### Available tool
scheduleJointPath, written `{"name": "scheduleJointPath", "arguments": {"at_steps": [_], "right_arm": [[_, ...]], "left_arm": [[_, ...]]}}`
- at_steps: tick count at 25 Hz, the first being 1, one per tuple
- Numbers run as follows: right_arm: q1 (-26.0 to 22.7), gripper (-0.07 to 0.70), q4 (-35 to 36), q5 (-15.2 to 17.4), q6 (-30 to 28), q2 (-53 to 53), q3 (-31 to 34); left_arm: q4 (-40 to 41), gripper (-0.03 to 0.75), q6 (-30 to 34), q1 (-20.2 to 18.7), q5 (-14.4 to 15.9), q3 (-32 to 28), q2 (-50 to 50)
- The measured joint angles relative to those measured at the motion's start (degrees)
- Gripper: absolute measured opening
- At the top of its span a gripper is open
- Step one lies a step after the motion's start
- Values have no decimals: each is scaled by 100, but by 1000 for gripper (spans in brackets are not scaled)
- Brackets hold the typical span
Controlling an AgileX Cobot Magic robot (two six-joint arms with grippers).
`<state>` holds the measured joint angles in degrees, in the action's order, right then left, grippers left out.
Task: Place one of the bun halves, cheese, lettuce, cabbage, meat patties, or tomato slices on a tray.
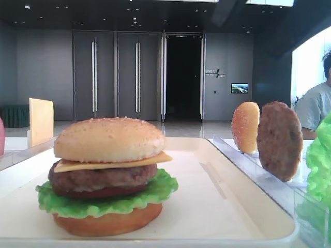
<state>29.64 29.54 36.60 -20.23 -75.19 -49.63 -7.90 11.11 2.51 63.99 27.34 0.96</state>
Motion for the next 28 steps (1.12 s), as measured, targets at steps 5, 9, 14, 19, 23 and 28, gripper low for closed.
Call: {"name": "scheduleJointPath", "arguments": {"at_steps": [5, 9, 14, 19, 23, 28], "right_arm": [[-1021, 593, -1297, 794, 1149, 83, -583], [-2252, 590, -1634, 1268, 1318, 90, -746], [-3593, 590, -1719, 1483, 1342, 227, -746], [-3822, 590, -1770, 1483, 1337, 784, -746], [-3822, 588, -1840, 1480, 1337, 1365, -703], [-3706, 588, -1986, 1485, 1331, 2308, -680]], "left_arm": [[0, 472, 0, 0, 0, 0, 0], [0, 472, 0, 0, 0, 0, 0], [0, 472, 0, 0, 0, 0, 0], [0, 472, 0, 0, 0, 0, 0], [0, 472, 0, 0, 0, 0, 0], [0, 472, 0, 0, 0, 0, 0]]}}
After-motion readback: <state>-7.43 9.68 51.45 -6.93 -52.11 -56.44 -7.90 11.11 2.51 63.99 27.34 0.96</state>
